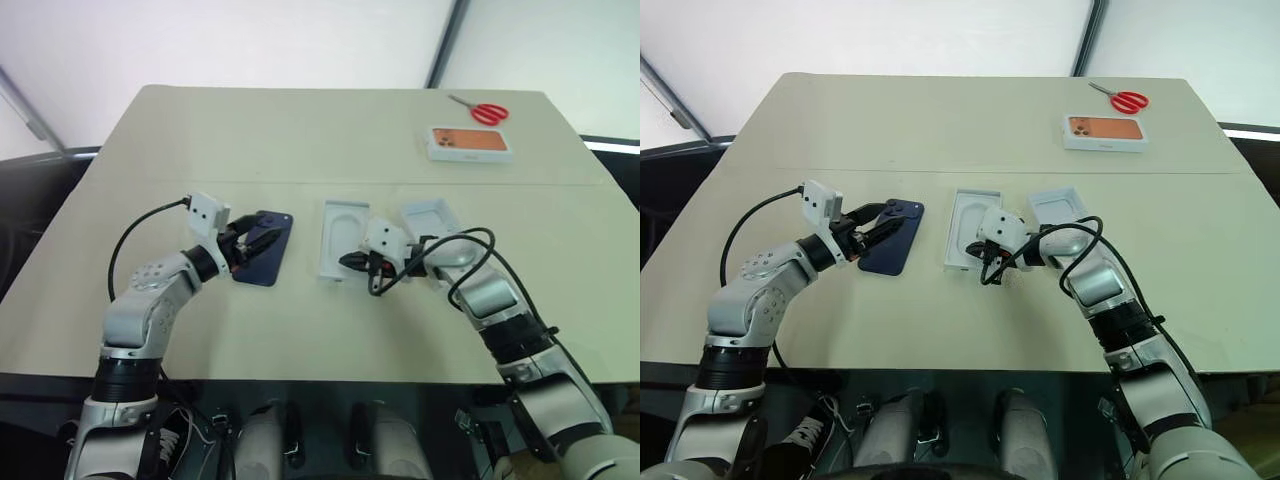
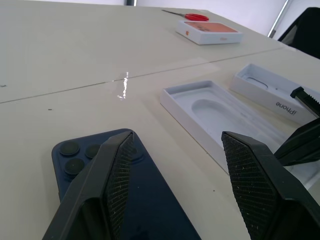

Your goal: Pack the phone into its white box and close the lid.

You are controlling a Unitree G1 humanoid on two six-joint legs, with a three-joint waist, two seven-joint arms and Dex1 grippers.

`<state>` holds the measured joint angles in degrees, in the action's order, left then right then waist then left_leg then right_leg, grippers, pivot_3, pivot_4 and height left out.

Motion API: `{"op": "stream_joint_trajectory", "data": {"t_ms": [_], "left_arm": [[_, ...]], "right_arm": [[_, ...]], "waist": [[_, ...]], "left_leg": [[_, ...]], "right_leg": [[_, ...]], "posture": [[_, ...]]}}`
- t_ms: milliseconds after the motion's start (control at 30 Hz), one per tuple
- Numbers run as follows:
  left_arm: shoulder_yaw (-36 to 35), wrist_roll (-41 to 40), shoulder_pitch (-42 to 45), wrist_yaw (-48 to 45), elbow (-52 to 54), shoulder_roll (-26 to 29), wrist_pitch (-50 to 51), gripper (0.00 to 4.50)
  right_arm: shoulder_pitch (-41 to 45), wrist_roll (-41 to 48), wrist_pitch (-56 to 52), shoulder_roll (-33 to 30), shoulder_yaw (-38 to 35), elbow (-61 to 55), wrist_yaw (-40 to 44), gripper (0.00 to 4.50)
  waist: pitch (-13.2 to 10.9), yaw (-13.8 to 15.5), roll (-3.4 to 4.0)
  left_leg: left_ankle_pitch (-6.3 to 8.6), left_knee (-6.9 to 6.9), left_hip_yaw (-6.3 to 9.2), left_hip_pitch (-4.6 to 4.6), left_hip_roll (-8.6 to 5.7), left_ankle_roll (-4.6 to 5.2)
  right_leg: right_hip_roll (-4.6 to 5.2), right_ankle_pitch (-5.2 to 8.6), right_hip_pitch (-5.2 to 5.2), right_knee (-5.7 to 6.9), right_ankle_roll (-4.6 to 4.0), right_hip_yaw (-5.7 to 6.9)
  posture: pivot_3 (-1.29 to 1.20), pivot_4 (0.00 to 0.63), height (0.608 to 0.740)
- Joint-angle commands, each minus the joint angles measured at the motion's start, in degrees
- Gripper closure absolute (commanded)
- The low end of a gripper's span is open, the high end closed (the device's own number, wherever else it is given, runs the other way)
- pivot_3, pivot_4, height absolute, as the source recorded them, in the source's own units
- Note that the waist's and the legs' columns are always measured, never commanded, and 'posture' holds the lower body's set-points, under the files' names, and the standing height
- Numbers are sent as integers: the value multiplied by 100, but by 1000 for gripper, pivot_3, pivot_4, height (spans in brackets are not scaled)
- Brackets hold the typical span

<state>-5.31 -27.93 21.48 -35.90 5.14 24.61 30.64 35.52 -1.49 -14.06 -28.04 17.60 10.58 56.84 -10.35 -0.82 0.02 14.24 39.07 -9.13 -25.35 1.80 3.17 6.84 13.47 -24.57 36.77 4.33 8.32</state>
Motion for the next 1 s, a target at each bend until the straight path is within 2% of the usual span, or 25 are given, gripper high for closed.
{"op": "stream_joint_trajectory", "data": {"t_ms": [33, 267, 533, 667, 733, 900, 1000], "left_arm": [[-27, 25, 119, 37, 141, 6, -45, 1536], [-42, 64, 129, 102, 136, -27, -51, 1536], [-64, 58, 95, 114, 144, -36, -45, 1536], [-92, 13, 100, 116, 142, -55, -9, 1536], [-112, -4, 95, 139, 142, -55, 43, 1536], [-206, -55, 60, 160, 163, 41, 237, 1536], [-331, -121, 107, 186, 24, 177, 535, 1536]], "right_arm": [[183, -641, 514, 69, 305, 645, -510, 4439], [530, -845, 847, 371, 200, 1357, -1126, 4439], [637, -240, 387, 595, -230, 1133, -918, 4439], [968, -366, 583, 590, -367, 1398, -1222, 4439], [1068, -556, 744, 607, -310, 1717, -1503, 4439], [925, -1120, 1188, 478, 190, 1994, -1485, 4439], [926, -992, 1195, 580, 87, 1883, -1435, 4439]], "waist": [[0, 15, 0], [1, 4, -1], [0, 1, 0], [-1, -7, 1], [-1, -13, 2], [-1, -13, 2], [-1, -32, 1]], "left_leg": [[0, 0, 0, 0, -1, 0], [-1, 0, 0, 0, -2, 0], [-1, 0, -1, 0, -1, 0], [-1, 0, -1, -2, -2, 0], [-1, 0, -2, -2, -2, 0], [-1, -3, -3, -2, -2, 0], [-2, -4, -6, 0, 0, -1]], "right_leg": [[0, 0, 0, 0, 0, 0], [0, 0, 1, 1, 0, 0], [-1, 0, 1, 2, 0, 0], [-1, 0, -1, 2, 0, 0], [-1, 0, -3, 3, 0, 0], [-1, 0, -3, 1, 0, 0], [-2, 0, -3, 4, 1, 0]], "posture": [[0, 150, 738], [0, 150, 738], [0, 150, 738], [0, 150, 738], [0, 150, 738], [0, 150, 738], [0, 150, 738]]}}
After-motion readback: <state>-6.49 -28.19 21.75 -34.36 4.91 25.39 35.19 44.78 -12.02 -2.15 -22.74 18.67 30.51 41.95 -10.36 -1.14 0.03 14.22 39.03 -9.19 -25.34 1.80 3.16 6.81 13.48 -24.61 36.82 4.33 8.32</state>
